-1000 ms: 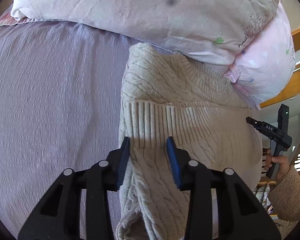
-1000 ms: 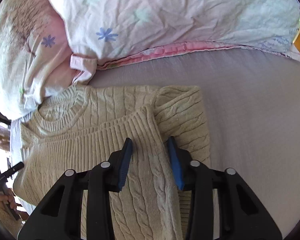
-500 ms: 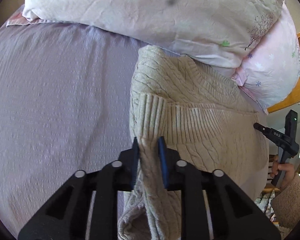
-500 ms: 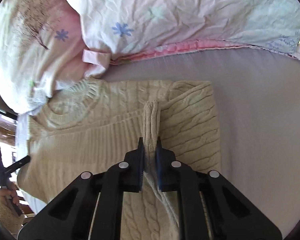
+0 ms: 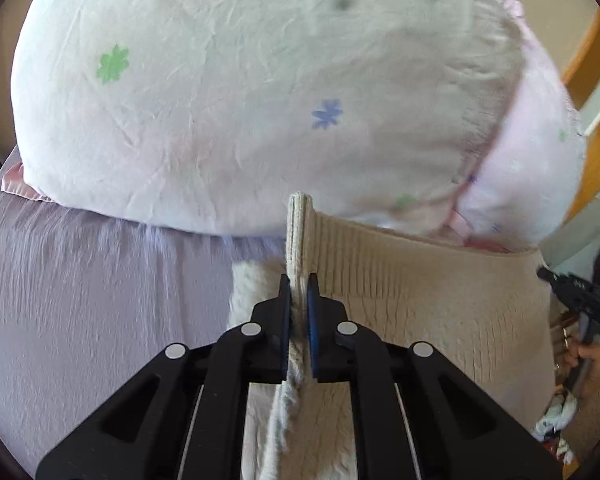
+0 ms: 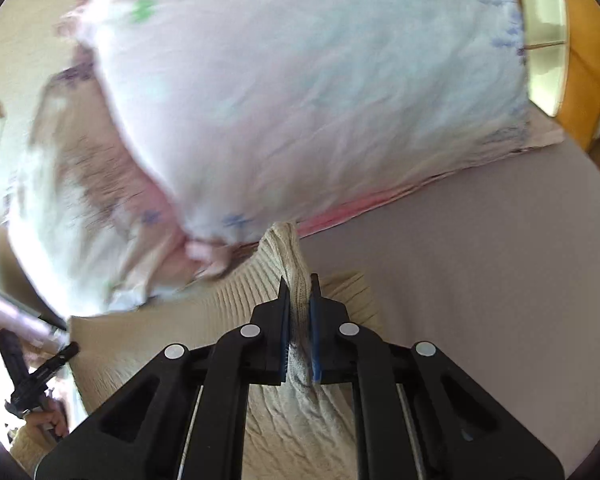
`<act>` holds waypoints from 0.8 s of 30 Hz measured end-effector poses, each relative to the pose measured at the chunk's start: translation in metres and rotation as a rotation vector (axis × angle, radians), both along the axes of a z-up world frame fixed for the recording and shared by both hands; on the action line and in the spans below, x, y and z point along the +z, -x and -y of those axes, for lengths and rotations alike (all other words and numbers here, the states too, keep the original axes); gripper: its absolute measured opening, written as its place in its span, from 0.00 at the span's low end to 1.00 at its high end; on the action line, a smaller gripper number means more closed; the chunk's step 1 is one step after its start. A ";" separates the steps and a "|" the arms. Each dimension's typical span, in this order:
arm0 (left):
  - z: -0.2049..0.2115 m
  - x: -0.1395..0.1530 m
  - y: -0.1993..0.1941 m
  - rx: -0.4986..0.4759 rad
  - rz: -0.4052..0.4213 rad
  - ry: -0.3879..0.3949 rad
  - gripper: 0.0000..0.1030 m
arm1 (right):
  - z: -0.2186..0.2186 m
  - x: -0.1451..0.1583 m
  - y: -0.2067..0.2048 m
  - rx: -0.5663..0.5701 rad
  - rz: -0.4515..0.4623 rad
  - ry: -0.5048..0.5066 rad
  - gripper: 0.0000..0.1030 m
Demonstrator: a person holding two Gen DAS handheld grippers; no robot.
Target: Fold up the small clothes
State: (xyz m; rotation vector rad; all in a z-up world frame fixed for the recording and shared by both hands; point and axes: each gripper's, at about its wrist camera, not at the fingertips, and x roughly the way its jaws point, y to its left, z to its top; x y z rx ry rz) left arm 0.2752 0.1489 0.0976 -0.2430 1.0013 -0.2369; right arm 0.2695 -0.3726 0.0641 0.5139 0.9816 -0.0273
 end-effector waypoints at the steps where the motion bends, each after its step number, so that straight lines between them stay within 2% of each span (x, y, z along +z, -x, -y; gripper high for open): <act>1: 0.002 -0.010 -0.009 0.016 -0.029 -0.019 0.08 | -0.001 -0.015 -0.006 -0.023 -0.066 0.026 0.09; 2: 0.006 -0.029 -0.021 0.024 -0.099 -0.041 0.08 | -0.005 -0.031 -0.011 -0.033 -0.141 0.048 0.09; 3: 0.009 -0.037 -0.025 0.027 -0.130 -0.060 0.09 | -0.011 -0.039 -0.012 -0.032 -0.177 0.059 0.10; 4: 0.010 -0.045 -0.026 0.029 -0.155 -0.078 0.09 | -0.015 -0.038 -0.009 -0.028 -0.162 0.061 0.10; 5: 0.009 -0.046 -0.023 0.032 -0.155 -0.075 0.11 | -0.023 -0.029 -0.002 -0.007 -0.106 0.066 0.10; 6: 0.006 -0.044 -0.019 0.039 -0.136 -0.063 0.20 | -0.029 -0.024 0.001 0.008 -0.078 0.075 0.17; 7: 0.002 -0.038 -0.012 0.050 -0.108 -0.054 0.29 | -0.036 -0.013 0.008 0.033 -0.033 0.096 0.32; 8: -0.004 -0.033 -0.007 0.067 -0.089 -0.060 0.49 | -0.041 -0.007 0.013 0.047 -0.008 0.102 0.41; 9: -0.010 -0.029 -0.001 0.088 -0.069 -0.064 0.59 | -0.044 0.000 0.020 0.059 0.024 0.105 0.56; 10: -0.019 -0.026 0.005 0.113 -0.052 -0.045 0.59 | -0.045 0.003 0.025 0.053 0.042 0.123 0.61; 12: -0.033 -0.027 0.012 0.139 -0.071 0.003 0.61 | -0.039 0.004 0.031 0.028 0.054 0.137 0.61; 15: -0.046 -0.038 0.018 0.152 -0.125 0.051 0.62 | -0.021 -0.004 0.044 0.005 0.075 0.006 0.60; 17: -0.048 -0.045 0.021 0.146 -0.160 0.073 0.65 | -0.026 -0.026 0.034 0.059 -0.007 -0.037 0.60; 18: -0.047 -0.049 0.022 0.141 -0.176 0.082 0.67 | -0.029 -0.048 0.022 0.083 -0.130 -0.003 0.60; 19: -0.048 -0.055 0.021 0.131 -0.199 0.096 0.67 | -0.033 -0.059 0.020 0.092 -0.167 0.009 0.60; 21: -0.047 -0.061 0.025 0.110 -0.198 0.126 0.71 | -0.033 -0.051 0.018 0.072 -0.143 0.017 0.60; 23: -0.043 -0.062 0.022 0.083 -0.206 0.165 0.72 | -0.030 -0.042 0.020 0.048 -0.129 -0.033 0.65; 24: -0.043 -0.064 0.021 0.071 -0.213 0.192 0.71 | -0.031 -0.037 0.023 0.048 -0.110 -0.036 0.71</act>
